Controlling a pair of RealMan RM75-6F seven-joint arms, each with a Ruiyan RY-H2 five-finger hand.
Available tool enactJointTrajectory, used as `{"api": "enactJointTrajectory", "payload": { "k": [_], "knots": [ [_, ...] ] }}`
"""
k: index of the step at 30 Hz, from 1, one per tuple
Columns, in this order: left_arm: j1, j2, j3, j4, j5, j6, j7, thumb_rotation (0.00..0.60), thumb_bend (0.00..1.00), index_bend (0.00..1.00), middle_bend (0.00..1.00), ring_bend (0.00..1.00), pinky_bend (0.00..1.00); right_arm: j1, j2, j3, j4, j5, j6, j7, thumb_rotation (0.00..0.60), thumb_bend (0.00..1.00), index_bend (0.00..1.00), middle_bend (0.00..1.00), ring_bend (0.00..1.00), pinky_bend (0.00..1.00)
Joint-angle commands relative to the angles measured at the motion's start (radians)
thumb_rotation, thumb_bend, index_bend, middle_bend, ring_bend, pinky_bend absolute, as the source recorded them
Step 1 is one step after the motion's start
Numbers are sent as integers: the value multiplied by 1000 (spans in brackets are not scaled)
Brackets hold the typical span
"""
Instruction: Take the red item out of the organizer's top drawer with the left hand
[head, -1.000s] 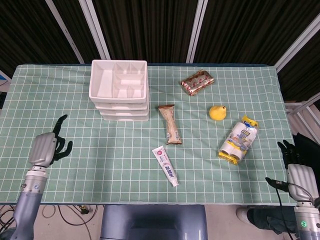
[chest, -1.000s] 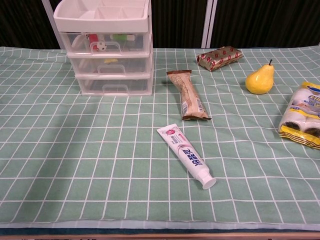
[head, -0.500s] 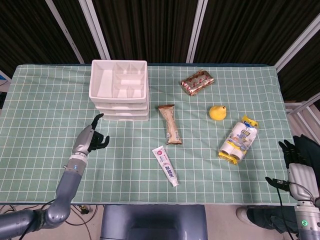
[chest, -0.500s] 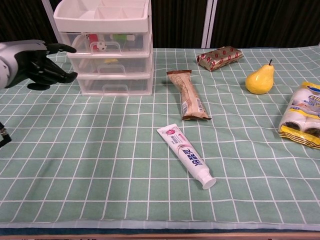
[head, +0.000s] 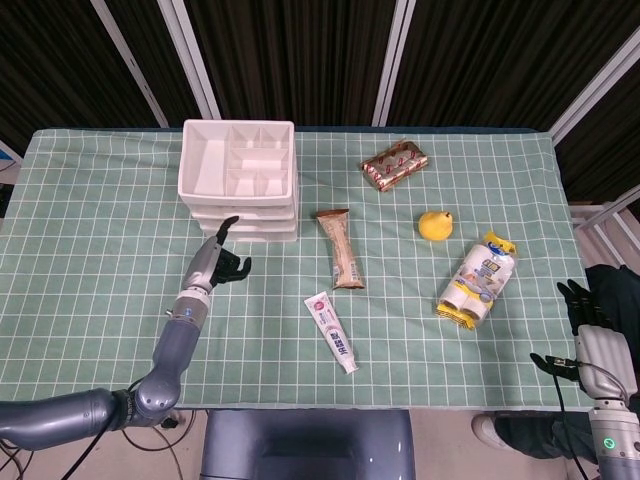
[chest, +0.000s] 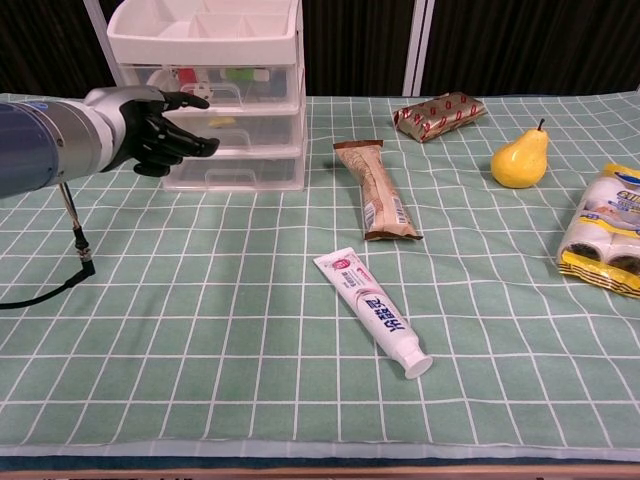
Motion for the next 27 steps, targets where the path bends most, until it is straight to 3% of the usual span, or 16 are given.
{"api": "enactJointTrajectory", "payload": {
  "k": [1,18,27],
  "knots": [
    [-10,-12,-2,13,-1,-11,-19,600,451,62,975,960,973,0,1,0,-1,2,-2,1,600,57,0,0,0,229],
    [-27,-36,-26,52,31,-57,-143,600,451,79,990,973,979,1,3,0,-6,11,-7,-1,600,57,0,0,0,229],
    [-46,-50,-49,86,-21,-87,-189,600,451,110,996,979,981,1,6,1,-12,16,-9,1,600,57,0,0,0,229]
  ]
}}
